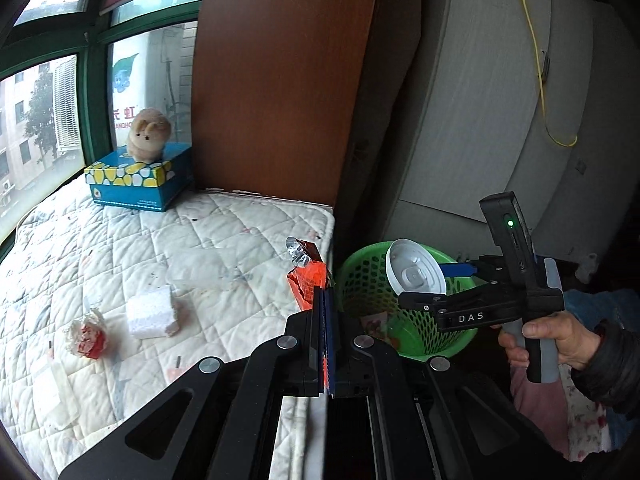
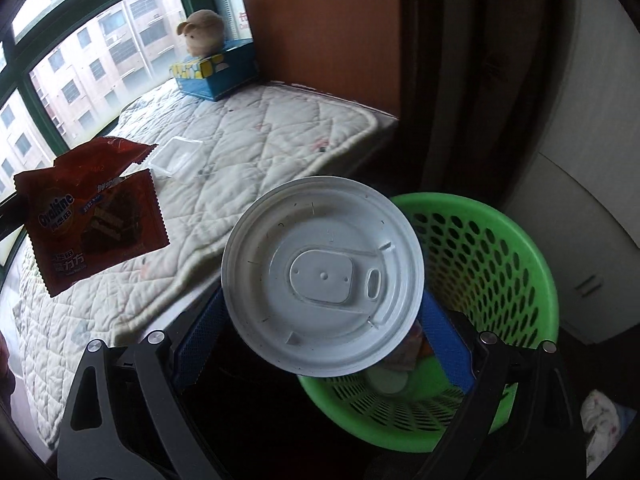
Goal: Collect trash
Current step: 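Drop the lid and wrapper into the green basket with both grippers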
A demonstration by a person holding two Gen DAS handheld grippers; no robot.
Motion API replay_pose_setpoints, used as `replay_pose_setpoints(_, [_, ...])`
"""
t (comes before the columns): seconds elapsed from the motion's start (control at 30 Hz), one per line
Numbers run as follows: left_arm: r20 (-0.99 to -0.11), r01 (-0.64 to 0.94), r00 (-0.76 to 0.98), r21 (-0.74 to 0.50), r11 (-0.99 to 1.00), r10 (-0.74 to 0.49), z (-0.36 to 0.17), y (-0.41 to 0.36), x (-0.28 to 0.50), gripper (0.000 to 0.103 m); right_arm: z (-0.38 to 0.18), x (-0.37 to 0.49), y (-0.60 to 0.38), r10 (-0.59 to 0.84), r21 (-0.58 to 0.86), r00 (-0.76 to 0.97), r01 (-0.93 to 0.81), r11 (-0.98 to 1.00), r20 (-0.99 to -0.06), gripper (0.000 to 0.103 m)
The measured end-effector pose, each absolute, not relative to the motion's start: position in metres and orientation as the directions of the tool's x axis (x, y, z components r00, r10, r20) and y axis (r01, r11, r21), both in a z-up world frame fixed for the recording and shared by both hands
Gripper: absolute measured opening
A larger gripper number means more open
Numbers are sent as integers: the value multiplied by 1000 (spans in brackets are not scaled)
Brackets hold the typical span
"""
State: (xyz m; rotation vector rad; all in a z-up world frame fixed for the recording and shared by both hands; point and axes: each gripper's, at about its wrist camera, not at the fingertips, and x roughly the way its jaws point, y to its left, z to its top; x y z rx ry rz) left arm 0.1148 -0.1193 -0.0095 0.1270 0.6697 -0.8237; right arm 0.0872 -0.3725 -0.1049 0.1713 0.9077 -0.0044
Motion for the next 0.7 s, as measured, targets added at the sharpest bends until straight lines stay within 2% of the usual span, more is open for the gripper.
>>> replay_pose_setpoints(0.4, [-637,769,399,-159,619,-660,-17,-198,104,1,-121,58,-437,-2,151,592,208,966,-806,94])
replay_pose_setpoints(0.7, [-674,789,340,-175,589,-656,-33,-250,110,1,-113,37,-464,-12,183,620,251,950,-784,94])
